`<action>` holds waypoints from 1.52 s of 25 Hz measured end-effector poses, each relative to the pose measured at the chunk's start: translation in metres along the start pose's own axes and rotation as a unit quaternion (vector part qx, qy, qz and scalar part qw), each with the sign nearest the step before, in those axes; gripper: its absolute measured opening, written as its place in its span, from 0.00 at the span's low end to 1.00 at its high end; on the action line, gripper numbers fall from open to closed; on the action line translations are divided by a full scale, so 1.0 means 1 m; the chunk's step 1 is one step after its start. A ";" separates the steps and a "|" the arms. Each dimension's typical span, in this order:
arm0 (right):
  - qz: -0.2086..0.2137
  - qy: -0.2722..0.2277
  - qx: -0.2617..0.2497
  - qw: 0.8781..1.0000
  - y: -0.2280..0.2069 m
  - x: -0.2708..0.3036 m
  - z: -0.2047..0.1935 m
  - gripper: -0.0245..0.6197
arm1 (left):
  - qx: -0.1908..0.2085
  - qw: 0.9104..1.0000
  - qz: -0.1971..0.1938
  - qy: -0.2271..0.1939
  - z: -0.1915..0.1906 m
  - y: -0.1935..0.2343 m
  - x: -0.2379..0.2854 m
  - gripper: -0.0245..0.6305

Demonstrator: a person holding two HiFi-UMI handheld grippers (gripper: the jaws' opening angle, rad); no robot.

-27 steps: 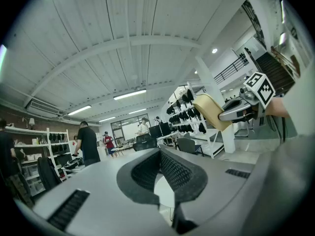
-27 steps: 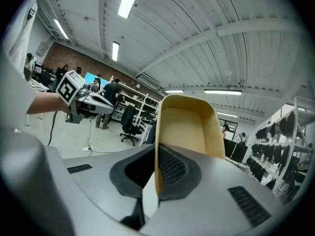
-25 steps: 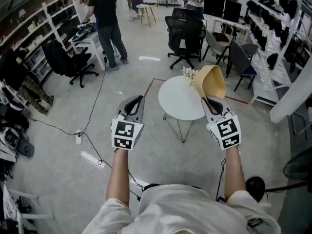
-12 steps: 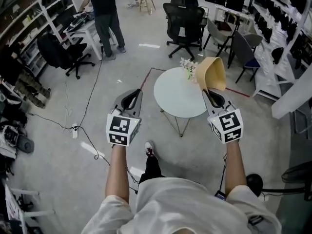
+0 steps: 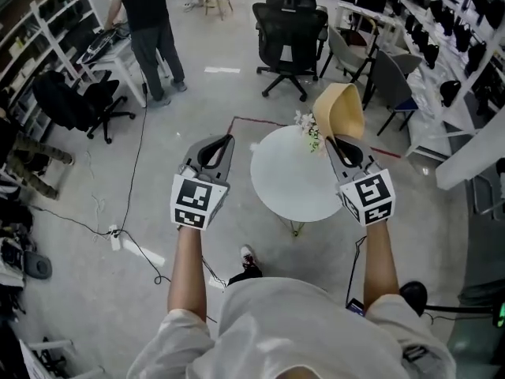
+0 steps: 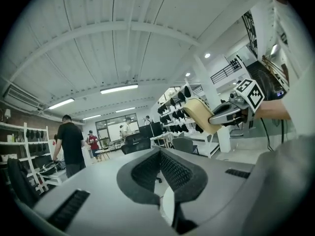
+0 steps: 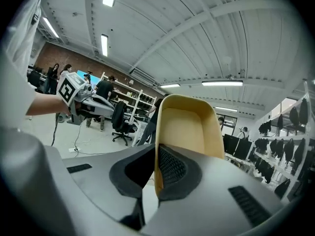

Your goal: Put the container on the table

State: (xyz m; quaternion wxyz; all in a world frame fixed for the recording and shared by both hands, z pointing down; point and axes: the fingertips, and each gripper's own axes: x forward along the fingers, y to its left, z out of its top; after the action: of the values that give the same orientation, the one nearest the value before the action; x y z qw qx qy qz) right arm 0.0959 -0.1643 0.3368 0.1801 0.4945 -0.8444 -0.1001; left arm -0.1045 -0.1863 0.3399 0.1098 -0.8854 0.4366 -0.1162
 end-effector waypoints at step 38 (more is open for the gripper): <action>0.309 0.377 -0.271 0.830 0.146 0.270 -0.425 0.13 | -0.117 0.956 0.042 0.264 -0.280 0.037 0.113 0.06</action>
State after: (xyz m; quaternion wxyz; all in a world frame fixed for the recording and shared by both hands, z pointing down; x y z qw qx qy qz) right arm 0.0300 -0.3240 0.8316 0.6328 0.1386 -0.7587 -0.0693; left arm -0.1495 -0.3250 0.6074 -0.1089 -0.8103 0.4976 -0.2896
